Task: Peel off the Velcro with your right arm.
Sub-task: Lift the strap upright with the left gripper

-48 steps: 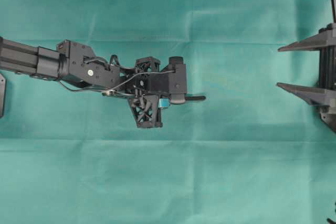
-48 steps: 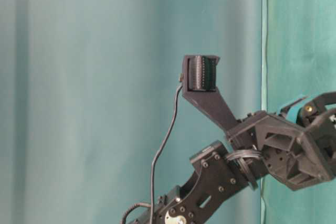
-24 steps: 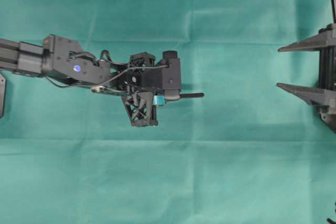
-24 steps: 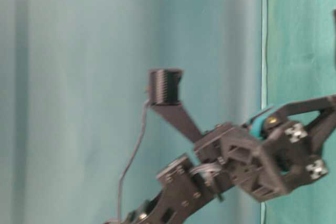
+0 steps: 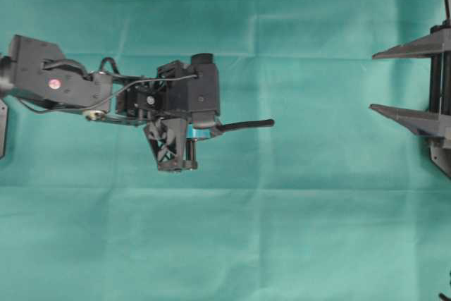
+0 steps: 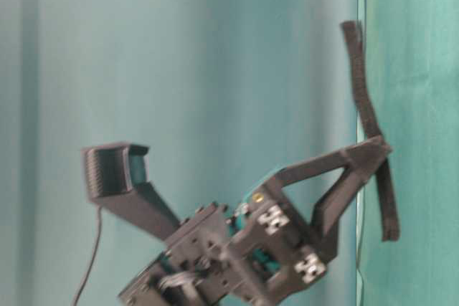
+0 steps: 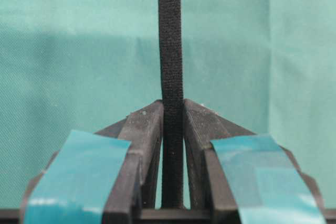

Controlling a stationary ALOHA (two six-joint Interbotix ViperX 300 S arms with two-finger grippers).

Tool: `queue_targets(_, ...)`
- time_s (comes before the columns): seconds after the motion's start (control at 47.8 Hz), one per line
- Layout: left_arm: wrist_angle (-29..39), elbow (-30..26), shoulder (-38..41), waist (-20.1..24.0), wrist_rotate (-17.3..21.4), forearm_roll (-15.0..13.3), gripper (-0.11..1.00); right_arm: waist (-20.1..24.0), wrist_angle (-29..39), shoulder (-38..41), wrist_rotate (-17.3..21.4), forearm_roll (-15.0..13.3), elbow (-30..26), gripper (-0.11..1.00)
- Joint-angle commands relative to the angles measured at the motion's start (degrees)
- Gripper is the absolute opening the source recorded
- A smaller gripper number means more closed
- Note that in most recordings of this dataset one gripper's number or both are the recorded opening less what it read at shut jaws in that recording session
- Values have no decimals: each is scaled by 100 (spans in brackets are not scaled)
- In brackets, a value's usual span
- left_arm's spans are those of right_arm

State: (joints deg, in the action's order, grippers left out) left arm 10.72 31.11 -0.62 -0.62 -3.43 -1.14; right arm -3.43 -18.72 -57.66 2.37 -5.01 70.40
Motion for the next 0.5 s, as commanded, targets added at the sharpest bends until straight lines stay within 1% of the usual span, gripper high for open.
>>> queue_targets(0.0, -44, 18, -343, -35, -53, -9, 10, -9, 18, 185, 0, -132, -299, 74)
queue_targets(0.23, -272, 264, -853, -44, -202, -9, 10, -9, -44, 571, -18, -527, -527, 74)
queue_targets(0.376, -800, 554, -1160, -35, -299, -9, 10, -18, -70, 879, -26, -747, -712, 74)
queue_targets(0.481, -1248, 817, -1283, -35, -439, -18, 10, -9, -70, 1116, -62, -835, -809, 74)
